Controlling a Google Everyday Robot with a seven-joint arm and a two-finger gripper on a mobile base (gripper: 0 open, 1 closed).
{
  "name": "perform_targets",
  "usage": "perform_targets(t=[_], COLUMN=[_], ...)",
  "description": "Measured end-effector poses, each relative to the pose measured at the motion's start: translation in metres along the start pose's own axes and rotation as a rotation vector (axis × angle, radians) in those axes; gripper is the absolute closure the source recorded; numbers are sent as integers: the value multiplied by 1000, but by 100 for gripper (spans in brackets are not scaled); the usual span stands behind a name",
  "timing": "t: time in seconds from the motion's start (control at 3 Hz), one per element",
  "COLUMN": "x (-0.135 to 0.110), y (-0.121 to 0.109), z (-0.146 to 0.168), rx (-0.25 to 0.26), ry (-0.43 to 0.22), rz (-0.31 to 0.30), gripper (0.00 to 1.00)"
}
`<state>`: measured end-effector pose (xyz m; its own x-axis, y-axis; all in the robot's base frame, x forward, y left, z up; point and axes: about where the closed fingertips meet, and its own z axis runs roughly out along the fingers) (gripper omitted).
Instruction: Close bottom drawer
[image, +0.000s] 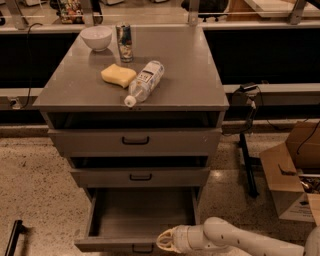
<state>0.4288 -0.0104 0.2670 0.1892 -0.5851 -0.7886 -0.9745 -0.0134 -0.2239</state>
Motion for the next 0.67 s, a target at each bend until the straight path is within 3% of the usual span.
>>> perform_targets(t=[0.33, 0.67], x=[0, 10], y=[2, 10], z=[2, 10], rx=[-3, -14], ry=[-3, 6], rz=[1, 38], gripper=[100, 100])
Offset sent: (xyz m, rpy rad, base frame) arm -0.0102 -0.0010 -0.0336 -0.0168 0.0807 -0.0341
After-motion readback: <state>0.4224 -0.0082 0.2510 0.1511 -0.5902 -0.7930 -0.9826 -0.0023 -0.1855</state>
